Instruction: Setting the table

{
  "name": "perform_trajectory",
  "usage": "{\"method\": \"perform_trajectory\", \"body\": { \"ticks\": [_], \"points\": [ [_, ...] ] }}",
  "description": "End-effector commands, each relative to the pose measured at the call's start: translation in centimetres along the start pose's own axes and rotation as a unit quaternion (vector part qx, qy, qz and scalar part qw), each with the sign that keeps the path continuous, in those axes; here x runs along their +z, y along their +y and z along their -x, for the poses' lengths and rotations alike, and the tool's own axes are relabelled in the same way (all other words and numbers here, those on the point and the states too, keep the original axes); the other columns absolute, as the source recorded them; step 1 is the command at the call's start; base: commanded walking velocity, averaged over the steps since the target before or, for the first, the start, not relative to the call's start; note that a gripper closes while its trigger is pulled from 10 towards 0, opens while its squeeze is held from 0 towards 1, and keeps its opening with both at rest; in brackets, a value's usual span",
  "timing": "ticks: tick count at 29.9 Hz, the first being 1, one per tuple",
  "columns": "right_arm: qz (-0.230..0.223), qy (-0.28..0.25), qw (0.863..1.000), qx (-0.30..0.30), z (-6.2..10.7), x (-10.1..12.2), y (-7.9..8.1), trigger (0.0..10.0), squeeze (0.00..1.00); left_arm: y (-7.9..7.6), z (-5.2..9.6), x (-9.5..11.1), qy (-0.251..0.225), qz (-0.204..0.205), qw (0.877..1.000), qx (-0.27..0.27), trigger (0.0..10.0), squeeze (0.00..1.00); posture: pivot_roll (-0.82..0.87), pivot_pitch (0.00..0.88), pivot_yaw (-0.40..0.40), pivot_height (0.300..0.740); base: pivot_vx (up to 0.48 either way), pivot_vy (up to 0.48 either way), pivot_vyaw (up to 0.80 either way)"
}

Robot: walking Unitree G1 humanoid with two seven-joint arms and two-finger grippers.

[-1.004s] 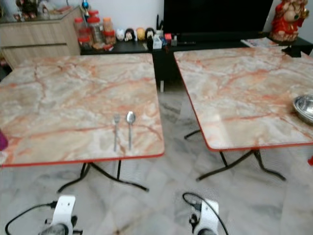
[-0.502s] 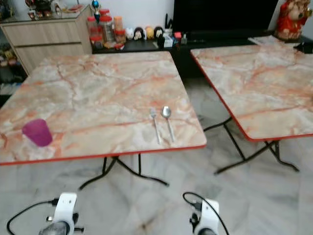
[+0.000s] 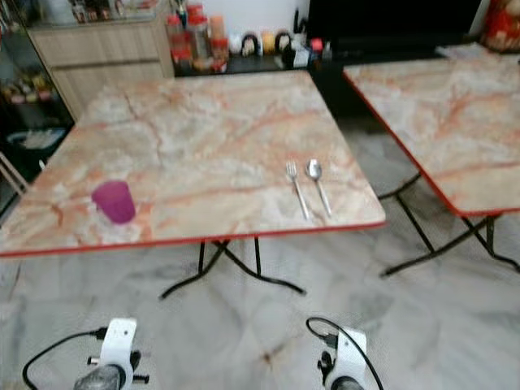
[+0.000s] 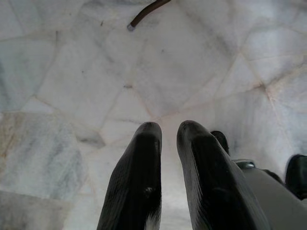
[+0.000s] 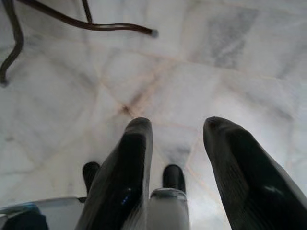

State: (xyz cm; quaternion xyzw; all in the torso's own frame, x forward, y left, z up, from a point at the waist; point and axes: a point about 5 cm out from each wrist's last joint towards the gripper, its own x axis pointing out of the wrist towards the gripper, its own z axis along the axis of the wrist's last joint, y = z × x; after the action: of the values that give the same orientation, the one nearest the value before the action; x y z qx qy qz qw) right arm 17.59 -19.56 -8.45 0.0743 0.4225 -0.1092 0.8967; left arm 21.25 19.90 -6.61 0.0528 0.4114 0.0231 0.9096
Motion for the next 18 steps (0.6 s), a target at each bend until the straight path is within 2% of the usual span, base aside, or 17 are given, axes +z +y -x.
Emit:
{"method": "perform_trajectory", "body": {
  "ticks": [1,4,7,14,18],
  "points": [
    [0.007,-0.007,1.000,0.002,-0.11,0.47,0.28,10.0,0.00,0.20,0.00,-0.06,0.004,-0.002,1.000,0.005,10.0,0.00,0.01,0.000,0.016,0.740,0.000,0.000,0.00],
    [0.010,-0.011,1.000,-0.002,-0.11,0.54,0.23,10.0,0.00,0.16,0.00,-0.04,0.004,-0.003,1.000,0.004,10.0,0.00,0.01,0.000,0.015,0.740,0.167,0.000,0.49],
    [-0.005,-0.012,1.000,-0.006,-0.10,0.53,0.14,10.0,0.00,0.11,-0.01,-0.01,0.003,-0.002,1.000,0.003,10.0,0.00,0.01,0.000,0.015,0.740,0.259,0.000,0.00],
    [0.007,-0.011,1.000,-0.003,-0.11,0.56,0.17,10.0,0.00,0.04,-0.01,-0.02,0.004,-0.002,1.000,0.002,10.0,0.00,0.01,0.000,0.016,0.740,0.280,0.000,0.00],
    [0.013,-0.011,1.000,-0.002,-0.09,0.48,0.20,10.0,0.00,0.01,-0.01,-0.03,0.004,-0.002,1.000,0.001,10.0,0.00,0.01,0.000,0.015,0.740,0.291,0.000,0.54]
  ]
}}
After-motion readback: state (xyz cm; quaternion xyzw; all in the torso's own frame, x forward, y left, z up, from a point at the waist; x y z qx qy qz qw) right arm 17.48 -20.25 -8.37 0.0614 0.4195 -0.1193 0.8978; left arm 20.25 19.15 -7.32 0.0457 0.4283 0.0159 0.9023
